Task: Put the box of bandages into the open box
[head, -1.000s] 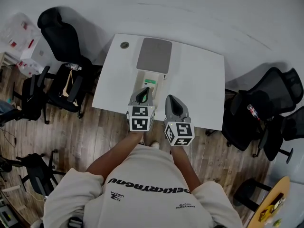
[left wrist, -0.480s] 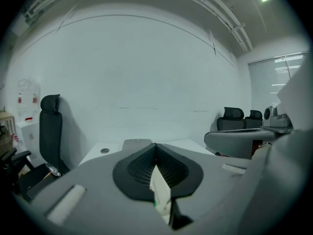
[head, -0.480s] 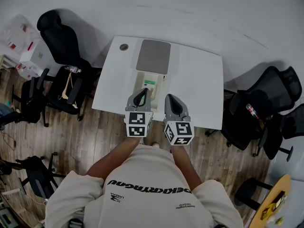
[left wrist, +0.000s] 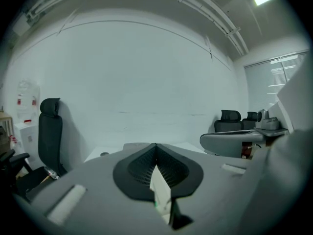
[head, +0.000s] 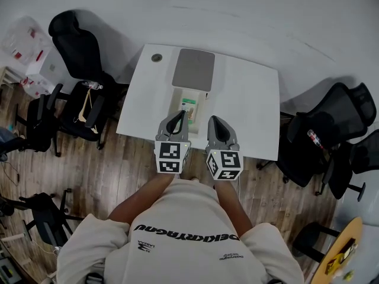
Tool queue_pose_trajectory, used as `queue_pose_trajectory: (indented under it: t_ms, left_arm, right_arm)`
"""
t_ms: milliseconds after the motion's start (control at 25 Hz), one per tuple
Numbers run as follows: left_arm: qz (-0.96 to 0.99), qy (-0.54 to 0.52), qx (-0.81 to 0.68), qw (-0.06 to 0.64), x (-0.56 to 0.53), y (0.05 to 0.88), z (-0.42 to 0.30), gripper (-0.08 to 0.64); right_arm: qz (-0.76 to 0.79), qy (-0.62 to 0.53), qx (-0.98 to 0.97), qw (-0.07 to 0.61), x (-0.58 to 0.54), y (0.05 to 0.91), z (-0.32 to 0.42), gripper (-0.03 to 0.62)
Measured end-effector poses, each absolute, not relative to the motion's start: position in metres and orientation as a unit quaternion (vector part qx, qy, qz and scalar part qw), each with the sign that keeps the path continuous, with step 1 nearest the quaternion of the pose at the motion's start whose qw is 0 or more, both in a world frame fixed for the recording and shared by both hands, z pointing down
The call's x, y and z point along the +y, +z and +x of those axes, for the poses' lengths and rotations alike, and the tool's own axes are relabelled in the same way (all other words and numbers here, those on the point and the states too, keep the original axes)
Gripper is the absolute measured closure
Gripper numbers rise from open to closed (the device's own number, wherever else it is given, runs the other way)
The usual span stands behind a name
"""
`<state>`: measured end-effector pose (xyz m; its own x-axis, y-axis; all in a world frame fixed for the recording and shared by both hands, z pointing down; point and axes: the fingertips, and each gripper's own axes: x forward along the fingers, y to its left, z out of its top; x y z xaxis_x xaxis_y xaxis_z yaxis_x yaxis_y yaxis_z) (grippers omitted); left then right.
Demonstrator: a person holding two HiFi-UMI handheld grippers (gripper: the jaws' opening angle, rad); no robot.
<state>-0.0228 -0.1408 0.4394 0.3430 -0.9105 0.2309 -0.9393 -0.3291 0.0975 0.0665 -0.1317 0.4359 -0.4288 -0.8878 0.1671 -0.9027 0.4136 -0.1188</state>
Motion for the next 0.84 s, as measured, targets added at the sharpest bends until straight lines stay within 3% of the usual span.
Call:
queue_pose_trajectory:
  t_ms: [840]
  left_arm:
    - [0.831, 0.034, -0.548, 0.086, -0.119, 0.416, -0.018, 0.554]
  right_arm:
    - [0.536, 0.074, -0.840, 0.032, -0.113, 0.423, 0.062, 0.594]
